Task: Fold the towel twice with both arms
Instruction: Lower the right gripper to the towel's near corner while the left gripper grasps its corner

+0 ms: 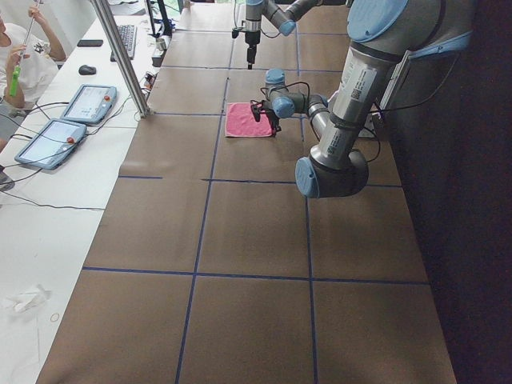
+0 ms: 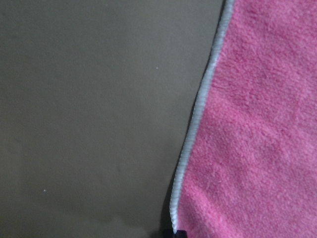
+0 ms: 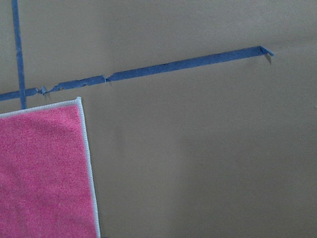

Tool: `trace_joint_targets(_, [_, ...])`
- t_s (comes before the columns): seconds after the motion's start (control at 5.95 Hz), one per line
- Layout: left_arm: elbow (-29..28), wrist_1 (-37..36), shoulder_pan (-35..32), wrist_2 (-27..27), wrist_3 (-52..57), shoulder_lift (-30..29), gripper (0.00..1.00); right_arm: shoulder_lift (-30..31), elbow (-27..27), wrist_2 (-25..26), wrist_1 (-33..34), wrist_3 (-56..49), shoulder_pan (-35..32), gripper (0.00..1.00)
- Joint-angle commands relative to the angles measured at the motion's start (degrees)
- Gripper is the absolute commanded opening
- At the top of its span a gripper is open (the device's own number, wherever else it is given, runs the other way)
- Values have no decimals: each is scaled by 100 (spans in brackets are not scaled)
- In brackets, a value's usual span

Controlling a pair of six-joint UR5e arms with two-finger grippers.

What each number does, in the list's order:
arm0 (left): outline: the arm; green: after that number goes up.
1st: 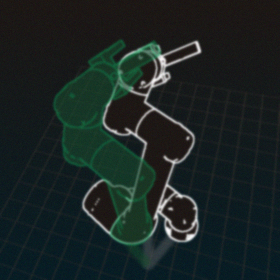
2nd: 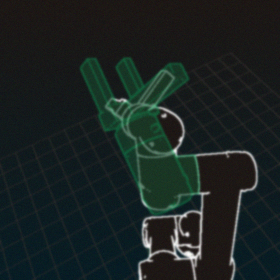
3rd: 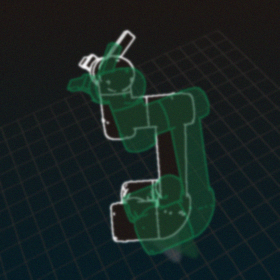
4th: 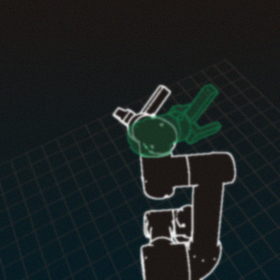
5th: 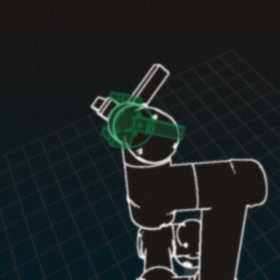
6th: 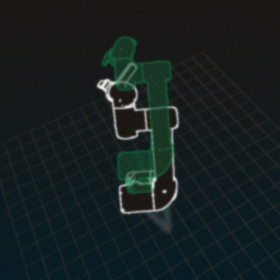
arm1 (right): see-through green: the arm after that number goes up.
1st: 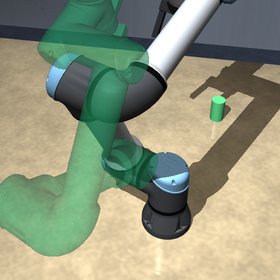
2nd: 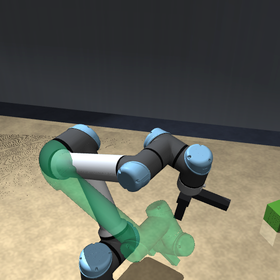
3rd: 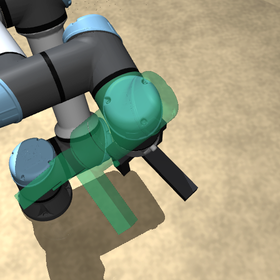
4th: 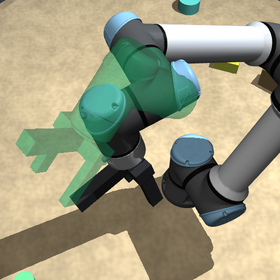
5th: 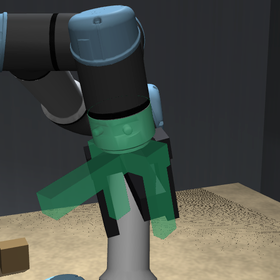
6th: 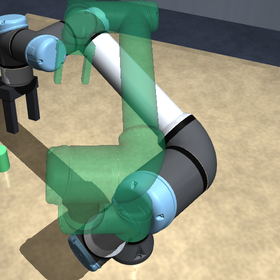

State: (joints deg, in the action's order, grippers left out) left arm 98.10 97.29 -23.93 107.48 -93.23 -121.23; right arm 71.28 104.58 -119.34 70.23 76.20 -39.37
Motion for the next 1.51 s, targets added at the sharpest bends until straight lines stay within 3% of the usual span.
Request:
trace_joint_targets(0.0, [69,9,-76,18,-2,3,0,-193,-25,601,9,1040,698,100])
trace_joint_targets(0.5, [78,0,-120,45,-2,3,0,-563,-166,1578,97,2169,1702,97])
trace_joint_targets(0.84, [69,9,-120,45,7,3,0,-589,-218,1835,306,2198,1941,69])
trace_joint_targets(1.34, [69,26,-120,45,7,11,0,-668,-412,1871,316,2180,1942,52])
